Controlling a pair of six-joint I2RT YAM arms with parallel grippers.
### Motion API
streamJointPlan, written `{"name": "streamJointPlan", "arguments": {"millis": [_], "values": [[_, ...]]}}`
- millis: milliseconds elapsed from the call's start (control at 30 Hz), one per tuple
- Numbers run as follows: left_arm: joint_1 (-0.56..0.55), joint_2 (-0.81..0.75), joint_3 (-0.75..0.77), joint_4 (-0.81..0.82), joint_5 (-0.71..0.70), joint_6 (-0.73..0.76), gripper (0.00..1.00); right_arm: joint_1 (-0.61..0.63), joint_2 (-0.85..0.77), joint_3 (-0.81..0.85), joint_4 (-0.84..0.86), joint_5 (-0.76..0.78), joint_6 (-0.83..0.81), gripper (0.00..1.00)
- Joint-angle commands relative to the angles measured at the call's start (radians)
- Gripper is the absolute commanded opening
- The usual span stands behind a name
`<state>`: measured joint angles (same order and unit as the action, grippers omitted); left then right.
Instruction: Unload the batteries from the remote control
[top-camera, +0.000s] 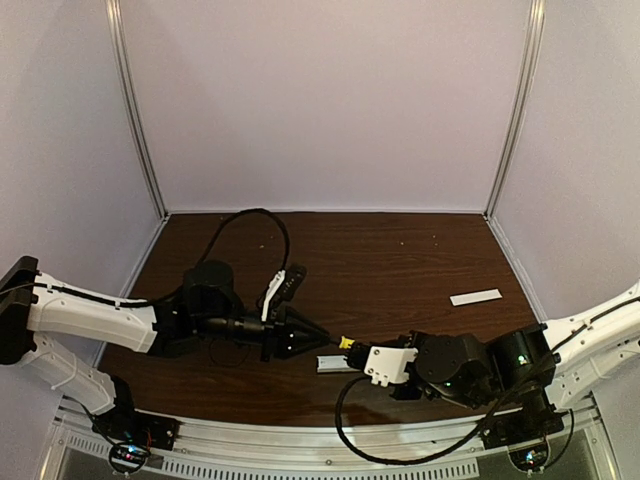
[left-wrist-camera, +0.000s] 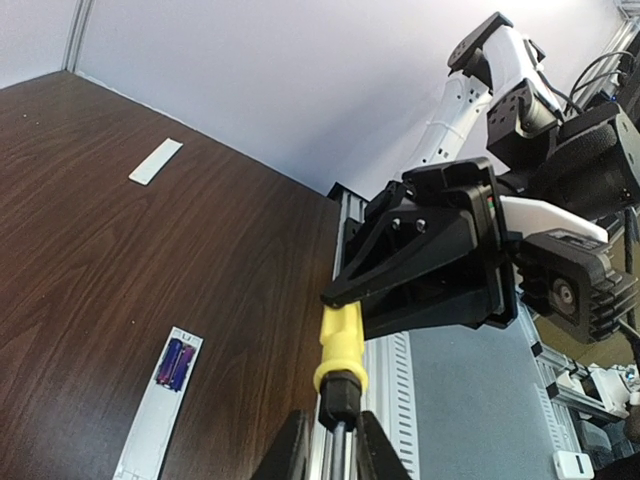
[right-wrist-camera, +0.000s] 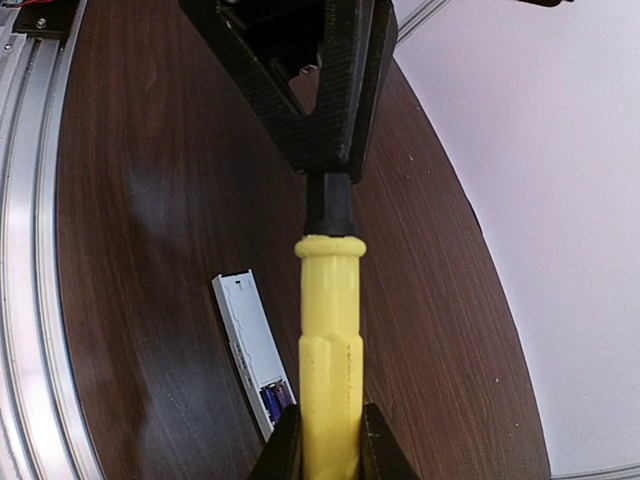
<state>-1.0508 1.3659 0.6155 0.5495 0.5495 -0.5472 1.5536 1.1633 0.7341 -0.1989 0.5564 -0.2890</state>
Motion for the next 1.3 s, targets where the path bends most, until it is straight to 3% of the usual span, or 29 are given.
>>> {"name": "streamJointPlan", "arguments": {"millis": [0,167,400,533,567,633,733,800,867,933,1267], "values": [[-0.003,-0.009,0.023,-0.016,-0.027,0.019,0.17,0.009,-0.007,0.028,-0.022,0.025,0.005,0.00],[-0.002,-0.016,0.023,-0.026,-0.032,0.028,0.17,0.011,-0.010,0.030,-0.028,0.028,0.005,0.00],[-0.003,-0.004,0.031,-0.032,-0.030,0.031,0.00,0.013,-0.005,0.031,-0.019,0.030,0.008,0.00],[-0.004,0.002,0.040,-0.048,-0.042,0.033,0.00,0.012,0.009,0.036,-0.017,0.045,0.035,0.00],[-0.004,0.002,0.040,-0.048,-0.043,0.033,0.00,0.013,0.013,0.037,-0.017,0.053,0.050,0.03],[-0.004,-0.001,0.039,-0.048,-0.044,0.033,0.00,0.013,0.024,0.045,-0.029,0.086,0.110,0.20],[-0.003,-0.010,0.034,-0.045,-0.051,0.033,0.00,0.012,0.032,0.056,-0.059,0.149,0.210,0.60],[-0.004,-0.015,0.030,-0.042,-0.057,0.034,0.00,0.012,0.017,0.051,-0.057,0.155,0.266,0.81],[-0.004,-0.021,0.025,-0.041,-0.065,0.035,0.00,0.010,-0.007,0.046,-0.053,0.144,0.322,0.95],[-0.004,-0.026,0.022,-0.039,-0.067,0.035,0.00,-0.001,-0.031,0.043,-0.047,0.119,0.379,0.99],[-0.004,-0.044,0.004,-0.017,-0.073,0.033,0.00,-0.098,-0.081,0.089,-0.059,-0.075,0.633,1.00]]}}
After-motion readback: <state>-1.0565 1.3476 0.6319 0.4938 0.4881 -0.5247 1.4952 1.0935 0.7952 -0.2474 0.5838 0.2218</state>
